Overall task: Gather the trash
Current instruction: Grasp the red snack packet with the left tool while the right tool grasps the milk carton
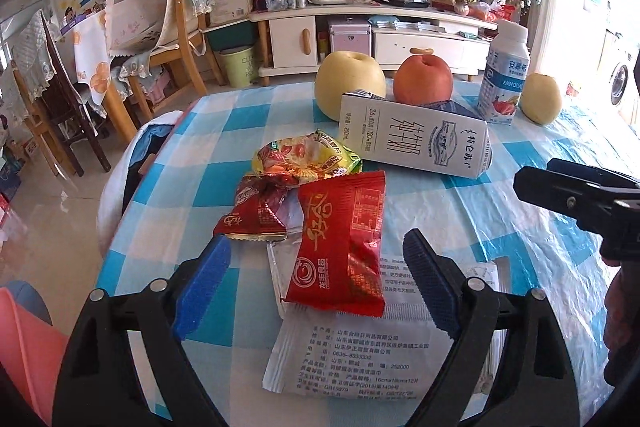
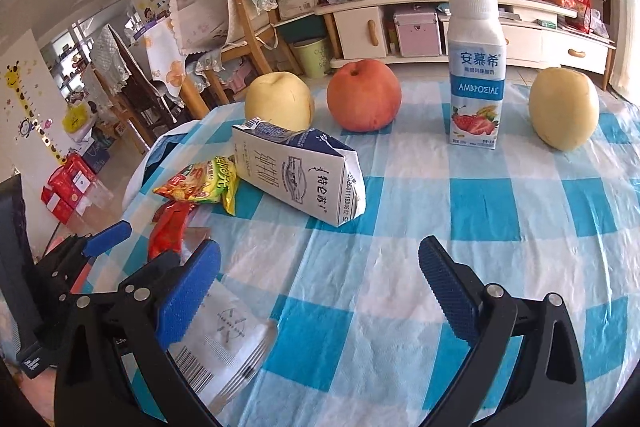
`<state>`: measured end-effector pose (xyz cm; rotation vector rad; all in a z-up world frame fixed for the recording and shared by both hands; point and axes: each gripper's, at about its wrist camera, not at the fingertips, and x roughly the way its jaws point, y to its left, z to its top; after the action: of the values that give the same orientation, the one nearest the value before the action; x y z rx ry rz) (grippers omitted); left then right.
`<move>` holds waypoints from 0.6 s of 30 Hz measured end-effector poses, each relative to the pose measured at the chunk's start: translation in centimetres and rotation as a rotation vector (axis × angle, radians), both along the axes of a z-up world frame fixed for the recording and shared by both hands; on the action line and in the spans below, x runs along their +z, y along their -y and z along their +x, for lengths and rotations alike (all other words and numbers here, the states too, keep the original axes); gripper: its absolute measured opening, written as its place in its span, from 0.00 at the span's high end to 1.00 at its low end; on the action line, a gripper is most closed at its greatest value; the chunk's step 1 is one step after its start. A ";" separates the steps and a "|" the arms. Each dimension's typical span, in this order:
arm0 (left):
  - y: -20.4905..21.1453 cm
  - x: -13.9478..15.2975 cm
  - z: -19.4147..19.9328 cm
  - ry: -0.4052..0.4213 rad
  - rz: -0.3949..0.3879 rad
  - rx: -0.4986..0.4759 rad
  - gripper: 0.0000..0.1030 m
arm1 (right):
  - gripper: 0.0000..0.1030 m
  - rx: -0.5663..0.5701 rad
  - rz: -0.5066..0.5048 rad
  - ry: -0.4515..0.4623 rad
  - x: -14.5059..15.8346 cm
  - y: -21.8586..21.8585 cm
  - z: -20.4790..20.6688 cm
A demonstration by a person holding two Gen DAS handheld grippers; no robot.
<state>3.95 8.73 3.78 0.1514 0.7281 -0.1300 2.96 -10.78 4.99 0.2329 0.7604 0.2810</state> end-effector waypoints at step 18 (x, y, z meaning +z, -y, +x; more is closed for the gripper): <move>1.5 -1.1 1.3 -0.051 -0.015 -0.004 0.49 | 0.20 0.087 0.061 -0.063 -2.3 -0.6 6.8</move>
<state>5.25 7.27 2.64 0.1352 0.7770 -0.1432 9.75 -10.16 2.67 0.2679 0.8261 0.3810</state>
